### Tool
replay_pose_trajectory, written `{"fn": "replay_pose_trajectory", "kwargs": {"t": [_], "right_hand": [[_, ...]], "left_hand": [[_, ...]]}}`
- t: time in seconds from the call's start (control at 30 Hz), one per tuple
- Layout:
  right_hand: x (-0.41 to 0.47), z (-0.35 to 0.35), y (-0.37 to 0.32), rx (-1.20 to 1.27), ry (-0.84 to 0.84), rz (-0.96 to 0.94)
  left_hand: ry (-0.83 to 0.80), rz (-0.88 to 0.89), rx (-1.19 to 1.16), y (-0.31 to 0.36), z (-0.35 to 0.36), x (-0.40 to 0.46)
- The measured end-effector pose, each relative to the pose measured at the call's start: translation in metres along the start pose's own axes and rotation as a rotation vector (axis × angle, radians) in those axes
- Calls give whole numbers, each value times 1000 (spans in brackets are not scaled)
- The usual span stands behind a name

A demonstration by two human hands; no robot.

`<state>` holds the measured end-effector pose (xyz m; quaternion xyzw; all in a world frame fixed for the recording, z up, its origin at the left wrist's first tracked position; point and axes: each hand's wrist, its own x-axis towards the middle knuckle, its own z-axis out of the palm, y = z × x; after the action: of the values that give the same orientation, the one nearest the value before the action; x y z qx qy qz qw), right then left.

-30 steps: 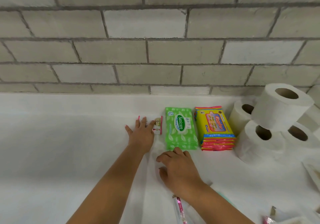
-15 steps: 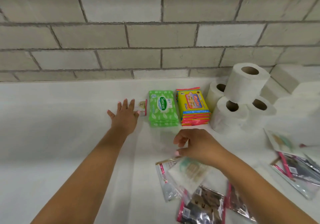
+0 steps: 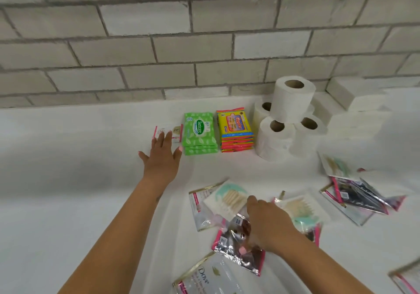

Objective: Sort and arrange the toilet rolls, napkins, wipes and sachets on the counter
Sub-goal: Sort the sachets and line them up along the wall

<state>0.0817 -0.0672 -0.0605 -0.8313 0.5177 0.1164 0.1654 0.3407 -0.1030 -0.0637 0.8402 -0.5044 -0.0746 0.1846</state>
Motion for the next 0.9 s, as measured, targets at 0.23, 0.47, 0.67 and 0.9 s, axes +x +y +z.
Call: {"fn": "replay_pose_trajectory", "kwargs": {"t": [0.23, 0.47, 0.67, 0.9], "right_hand": [[-1, -10, 19, 52, -109, 22], [0, -43, 50, 486, -110, -112], [12, -44, 38, 755, 565, -357], [34, -28, 24, 492, 1037, -505]], "left_hand": [[55, 29, -90, 16, -2, -28], [142, 85, -374, 32, -5, -40], [-266, -170, -798, 62, -24, -49], [-863, -151, -1046, 83, -34, -58]]}}
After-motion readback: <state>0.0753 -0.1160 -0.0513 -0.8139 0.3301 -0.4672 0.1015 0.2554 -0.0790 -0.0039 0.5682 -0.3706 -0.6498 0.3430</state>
